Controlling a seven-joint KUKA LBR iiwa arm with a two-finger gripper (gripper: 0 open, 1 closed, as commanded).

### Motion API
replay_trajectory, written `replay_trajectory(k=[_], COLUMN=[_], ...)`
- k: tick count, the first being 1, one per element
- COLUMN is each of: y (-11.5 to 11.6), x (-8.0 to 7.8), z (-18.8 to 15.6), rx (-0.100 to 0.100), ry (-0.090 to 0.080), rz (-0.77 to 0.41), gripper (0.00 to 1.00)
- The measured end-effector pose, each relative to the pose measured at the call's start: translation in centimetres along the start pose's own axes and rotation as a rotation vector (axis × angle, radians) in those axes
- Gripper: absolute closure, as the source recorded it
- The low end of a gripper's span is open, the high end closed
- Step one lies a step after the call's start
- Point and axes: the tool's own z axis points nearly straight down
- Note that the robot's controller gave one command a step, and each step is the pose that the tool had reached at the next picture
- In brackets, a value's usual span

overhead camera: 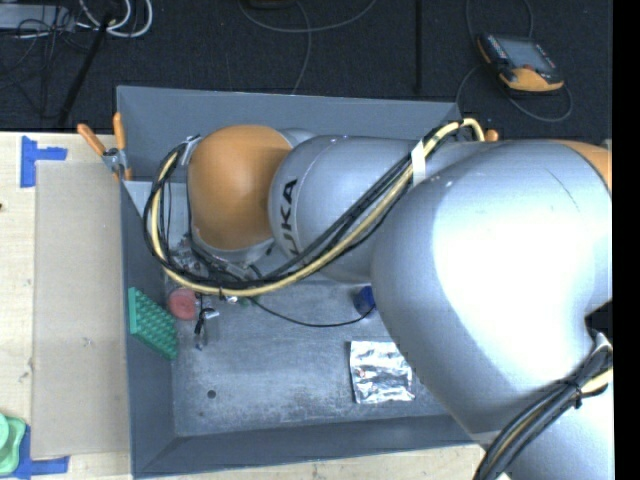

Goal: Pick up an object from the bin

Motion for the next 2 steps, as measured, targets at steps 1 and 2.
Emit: replay_trajectory(k=[1,2], y=[0.0,-0.3], x=[0.0,2.0], z=[-0.1,-15.7], rx=[0.0,0.001], ry=[0.0,-0.009], rz=[0.001,-0.163], gripper=[1.0,1.0])
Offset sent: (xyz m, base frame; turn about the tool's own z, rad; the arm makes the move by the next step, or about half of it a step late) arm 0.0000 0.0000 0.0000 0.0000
